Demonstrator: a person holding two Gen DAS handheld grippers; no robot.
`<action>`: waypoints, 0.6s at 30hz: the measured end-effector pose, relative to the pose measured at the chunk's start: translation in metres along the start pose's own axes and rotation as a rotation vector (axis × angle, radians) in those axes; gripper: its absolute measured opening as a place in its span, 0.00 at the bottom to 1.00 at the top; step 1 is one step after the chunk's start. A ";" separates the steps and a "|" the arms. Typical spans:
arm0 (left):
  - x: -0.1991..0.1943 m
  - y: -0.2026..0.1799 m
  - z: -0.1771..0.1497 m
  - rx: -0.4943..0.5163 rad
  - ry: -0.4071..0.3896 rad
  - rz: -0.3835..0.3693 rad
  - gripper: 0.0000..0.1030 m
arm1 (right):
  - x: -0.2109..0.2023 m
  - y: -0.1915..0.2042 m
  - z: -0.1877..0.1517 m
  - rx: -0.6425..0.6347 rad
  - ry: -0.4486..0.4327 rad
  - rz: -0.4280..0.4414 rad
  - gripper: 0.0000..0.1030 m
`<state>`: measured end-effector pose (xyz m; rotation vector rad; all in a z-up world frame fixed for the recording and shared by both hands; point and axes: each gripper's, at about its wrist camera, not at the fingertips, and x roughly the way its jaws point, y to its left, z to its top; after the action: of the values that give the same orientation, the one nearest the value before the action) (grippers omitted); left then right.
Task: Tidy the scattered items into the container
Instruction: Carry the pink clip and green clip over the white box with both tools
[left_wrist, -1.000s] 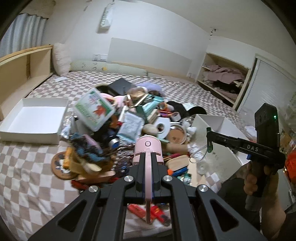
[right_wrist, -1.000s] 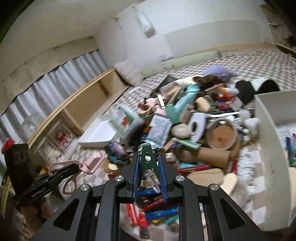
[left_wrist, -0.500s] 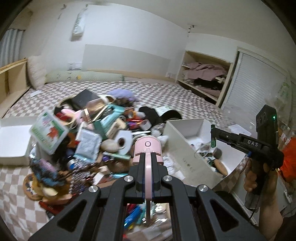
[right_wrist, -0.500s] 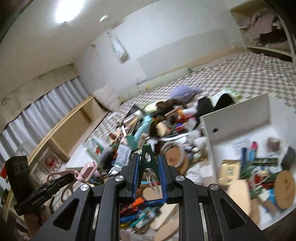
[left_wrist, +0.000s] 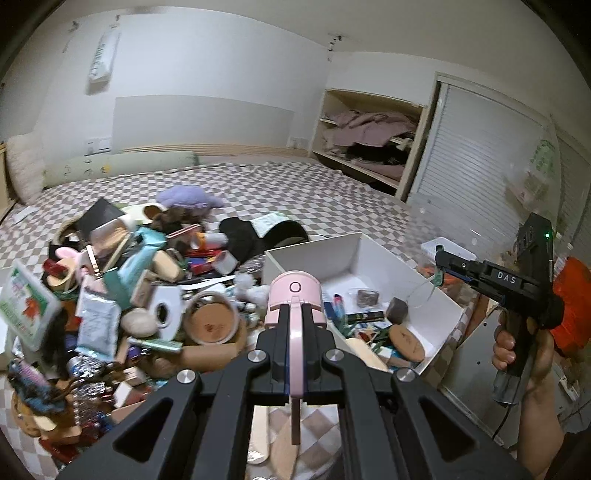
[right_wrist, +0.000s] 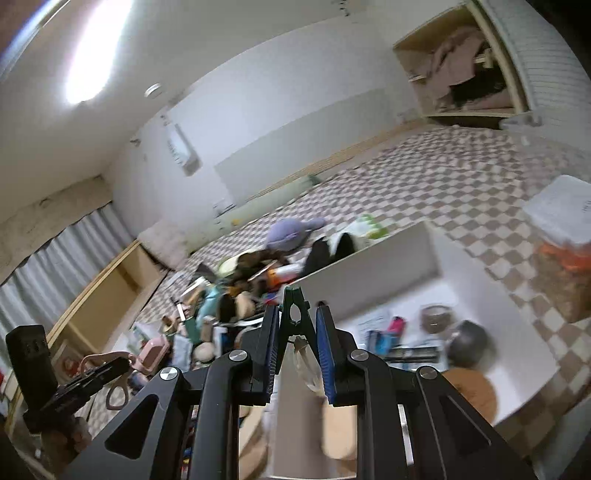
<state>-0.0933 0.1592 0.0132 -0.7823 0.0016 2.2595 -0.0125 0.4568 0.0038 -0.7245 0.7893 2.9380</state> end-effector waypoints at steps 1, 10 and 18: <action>0.004 -0.004 0.001 0.004 0.003 -0.008 0.04 | -0.002 -0.006 0.001 0.006 -0.003 -0.011 0.21; 0.041 -0.040 0.009 0.025 0.036 -0.071 0.04 | -0.005 -0.047 0.001 0.034 0.006 -0.097 0.21; 0.071 -0.066 0.008 0.045 0.078 -0.108 0.04 | -0.006 -0.074 -0.004 0.026 0.013 -0.200 0.21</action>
<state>-0.0934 0.2553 -0.0034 -0.8264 0.0454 2.1190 0.0043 0.5201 -0.0310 -0.7727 0.7082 2.7430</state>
